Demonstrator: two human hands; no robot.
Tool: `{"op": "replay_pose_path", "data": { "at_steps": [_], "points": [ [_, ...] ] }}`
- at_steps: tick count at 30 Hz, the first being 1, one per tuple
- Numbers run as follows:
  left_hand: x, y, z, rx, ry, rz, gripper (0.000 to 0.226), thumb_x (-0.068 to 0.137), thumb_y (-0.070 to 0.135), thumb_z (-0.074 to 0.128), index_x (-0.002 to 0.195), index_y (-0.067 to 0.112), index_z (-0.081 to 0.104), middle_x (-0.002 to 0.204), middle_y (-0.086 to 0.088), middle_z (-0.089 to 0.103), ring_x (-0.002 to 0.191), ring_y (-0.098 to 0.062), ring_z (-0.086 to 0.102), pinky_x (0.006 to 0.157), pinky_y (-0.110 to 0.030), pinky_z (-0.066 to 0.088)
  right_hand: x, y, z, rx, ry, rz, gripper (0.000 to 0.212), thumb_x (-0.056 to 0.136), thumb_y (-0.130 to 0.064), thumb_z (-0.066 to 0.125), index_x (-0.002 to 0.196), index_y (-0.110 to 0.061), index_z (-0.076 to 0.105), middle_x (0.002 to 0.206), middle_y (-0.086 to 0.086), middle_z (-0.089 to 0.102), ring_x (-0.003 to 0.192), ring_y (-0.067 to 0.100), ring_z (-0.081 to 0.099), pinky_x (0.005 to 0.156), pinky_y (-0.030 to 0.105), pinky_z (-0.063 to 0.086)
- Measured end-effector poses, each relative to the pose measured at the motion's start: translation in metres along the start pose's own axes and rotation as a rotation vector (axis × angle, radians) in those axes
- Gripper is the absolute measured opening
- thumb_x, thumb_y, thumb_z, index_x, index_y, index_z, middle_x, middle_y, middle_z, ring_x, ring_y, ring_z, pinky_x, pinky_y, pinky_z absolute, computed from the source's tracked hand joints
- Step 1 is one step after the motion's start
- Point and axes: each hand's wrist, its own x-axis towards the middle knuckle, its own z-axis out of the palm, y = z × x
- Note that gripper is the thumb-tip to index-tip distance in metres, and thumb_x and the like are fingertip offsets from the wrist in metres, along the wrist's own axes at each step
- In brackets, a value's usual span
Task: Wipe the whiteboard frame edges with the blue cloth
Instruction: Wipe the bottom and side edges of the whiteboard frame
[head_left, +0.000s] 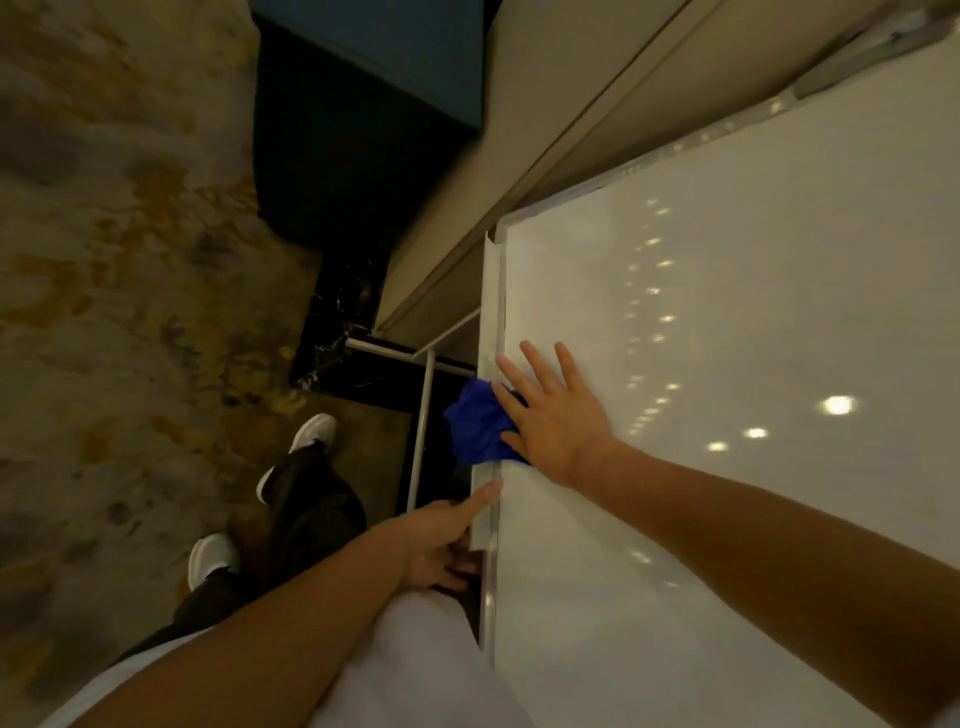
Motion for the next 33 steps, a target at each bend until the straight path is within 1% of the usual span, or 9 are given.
{"op": "replay_pose_path", "data": {
  "at_steps": [2,9,15,20,23,26,29,31,33],
  "points": [
    [0.008,0.037,-0.004,-0.028,0.063,0.102,0.112,0.04,0.075,0.075,0.134,0.02,0.05,0.106,-0.007,0.069,0.092,-0.023,0.067,0.084,-0.042,0.054,0.027,0.009,0.0,0.016,0.043,-0.01,0.067,0.099,-0.059,0.016,0.156,-0.028,0.002,0.163,0.008,-0.015,0.146,0.038,-0.021,0.113,0.063,-0.015],
    [0.038,0.171,0.008,0.011,0.174,0.219,0.116,0.05,0.094,0.05,0.146,0.032,0.036,0.148,-0.003,0.045,0.134,-0.027,0.041,0.114,-0.051,0.029,0.111,0.08,-0.003,0.135,0.136,0.119,0.067,0.1,-0.054,0.024,0.156,-0.025,0.003,0.163,0.012,-0.016,0.146,0.04,-0.021,0.111,0.063,-0.018],
    [0.061,0.258,0.012,-0.096,0.127,0.18,0.111,0.05,0.096,0.05,0.139,0.03,0.049,0.133,-0.009,0.06,0.12,-0.031,0.056,0.103,-0.053,0.044,0.163,0.118,-0.006,0.273,0.172,0.269,0.068,0.1,-0.045,0.032,0.156,-0.021,0.0,0.164,0.015,0.001,0.149,0.039,-0.008,0.115,0.062,-0.007],
    [0.072,0.301,0.013,-0.142,0.196,0.154,0.086,0.06,0.095,0.041,0.107,0.026,0.063,0.102,-0.008,0.074,0.101,-0.027,0.063,0.068,-0.041,0.055,0.177,0.134,-0.016,0.373,0.272,0.247,0.077,0.08,-0.033,0.074,0.146,-0.024,0.035,0.144,0.02,0.041,0.133,0.044,0.035,0.112,0.059,0.021],
    [0.076,0.323,0.015,-0.169,0.31,0.283,0.064,0.08,0.079,0.041,0.102,0.025,0.068,0.081,0.001,0.078,0.084,-0.018,0.071,0.063,-0.032,0.054,0.18,0.131,-0.019,0.386,0.353,0.22,0.054,0.075,-0.022,0.077,0.124,-0.015,0.057,0.125,0.015,0.053,0.113,0.036,0.048,0.093,0.048,0.042],
    [0.074,0.347,0.015,-0.066,0.424,0.386,0.033,0.094,0.047,0.048,0.105,0.022,0.067,0.086,0.0,0.075,0.077,-0.014,0.07,0.06,-0.027,0.054,0.173,0.131,-0.021,0.462,0.353,0.253,0.041,0.075,-0.016,0.074,0.114,-0.011,0.064,0.12,0.015,0.058,0.108,0.034,0.051,0.084,0.043,0.046],
    [0.074,0.374,0.019,0.18,0.434,0.446,0.027,0.098,0.014,0.043,0.113,0.018,0.064,0.111,-0.009,0.067,0.09,-0.019,0.066,0.074,-0.032,0.056,0.161,0.131,-0.026,0.569,0.312,0.353,0.047,0.074,-0.015,0.073,0.12,-0.011,0.06,0.123,0.016,0.058,0.11,0.035,0.052,0.087,0.044,0.046],
    [0.076,0.388,0.02,0.255,0.453,0.437,0.024,0.097,0.008,0.044,0.11,0.014,0.064,0.111,-0.014,0.066,0.096,-0.026,0.064,0.083,-0.038,0.055,0.156,0.124,-0.029,0.65,0.283,0.402,0.059,0.073,-0.015,0.073,0.129,-0.01,0.055,0.128,0.017,0.056,0.112,0.036,0.052,0.091,0.045,0.046],
    [0.077,0.402,0.018,0.209,0.425,0.38,0.016,0.095,0.008,0.048,0.1,0.011,0.063,0.1,-0.015,0.066,0.088,-0.028,0.064,0.075,-0.038,0.055,0.157,0.114,-0.032,0.747,0.253,0.467,0.067,0.08,-0.021,0.065,0.141,-0.008,0.043,0.138,0.019,0.049,0.12,0.036,0.048,0.101,0.045,0.043]
  ]
}}
